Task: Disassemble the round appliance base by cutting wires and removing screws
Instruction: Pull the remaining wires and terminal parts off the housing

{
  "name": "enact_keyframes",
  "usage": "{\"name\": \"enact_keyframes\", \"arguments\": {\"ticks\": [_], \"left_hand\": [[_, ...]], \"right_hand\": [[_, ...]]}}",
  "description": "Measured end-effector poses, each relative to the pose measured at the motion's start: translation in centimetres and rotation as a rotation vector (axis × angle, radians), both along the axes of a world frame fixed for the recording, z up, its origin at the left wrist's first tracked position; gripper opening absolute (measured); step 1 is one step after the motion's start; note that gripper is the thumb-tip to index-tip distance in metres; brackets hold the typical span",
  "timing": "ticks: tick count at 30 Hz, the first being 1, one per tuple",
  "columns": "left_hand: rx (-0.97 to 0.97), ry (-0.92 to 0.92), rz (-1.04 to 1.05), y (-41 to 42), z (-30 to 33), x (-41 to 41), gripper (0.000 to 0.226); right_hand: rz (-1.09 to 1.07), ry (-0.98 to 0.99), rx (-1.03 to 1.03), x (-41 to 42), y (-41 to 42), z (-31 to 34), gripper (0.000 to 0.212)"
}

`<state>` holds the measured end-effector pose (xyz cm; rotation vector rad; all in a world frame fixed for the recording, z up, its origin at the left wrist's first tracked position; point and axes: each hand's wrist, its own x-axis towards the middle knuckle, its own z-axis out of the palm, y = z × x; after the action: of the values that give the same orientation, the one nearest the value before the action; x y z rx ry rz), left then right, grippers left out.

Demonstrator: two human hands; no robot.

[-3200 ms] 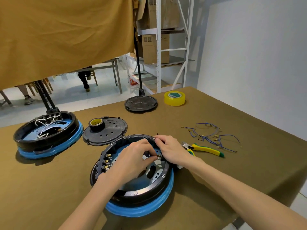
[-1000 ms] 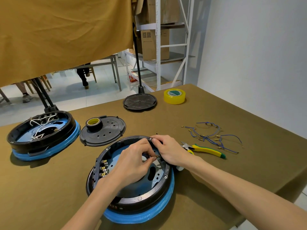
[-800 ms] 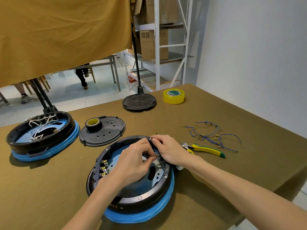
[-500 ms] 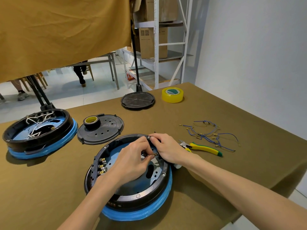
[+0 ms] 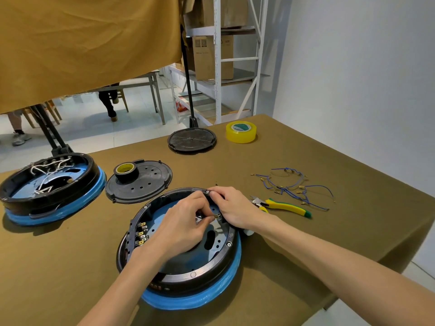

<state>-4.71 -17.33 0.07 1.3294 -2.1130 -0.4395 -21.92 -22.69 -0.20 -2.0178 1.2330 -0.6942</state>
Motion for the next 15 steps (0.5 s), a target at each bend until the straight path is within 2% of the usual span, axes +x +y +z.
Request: {"name": "enact_keyframes", "arguments": {"ticks": [8,11,13,15], "left_hand": [[-0.083,0.125,0.045,0.7,0.6,0.2,0.013],[-0.099,0.323,0.143,0.6,1.3,0.3,0.008],[-0.07,0.492,0.189,0.6,2.0,0.4,0.007],[-0.006,0.657,0.186,0.7,2.8,0.4,0.006]], "right_hand": [[-0.008,-0.009,0.001,-0.1,-0.1,-0.2,0.036],[-0.031,-0.069,-0.022,-0.2,0.6,0.0,0.034],[-0.122,-0.183,-0.16,-0.3,1.4,0.6,0.031],[-0.086,-0.308,-0.216,-0.2,2.5,1.5,0.027]]}}
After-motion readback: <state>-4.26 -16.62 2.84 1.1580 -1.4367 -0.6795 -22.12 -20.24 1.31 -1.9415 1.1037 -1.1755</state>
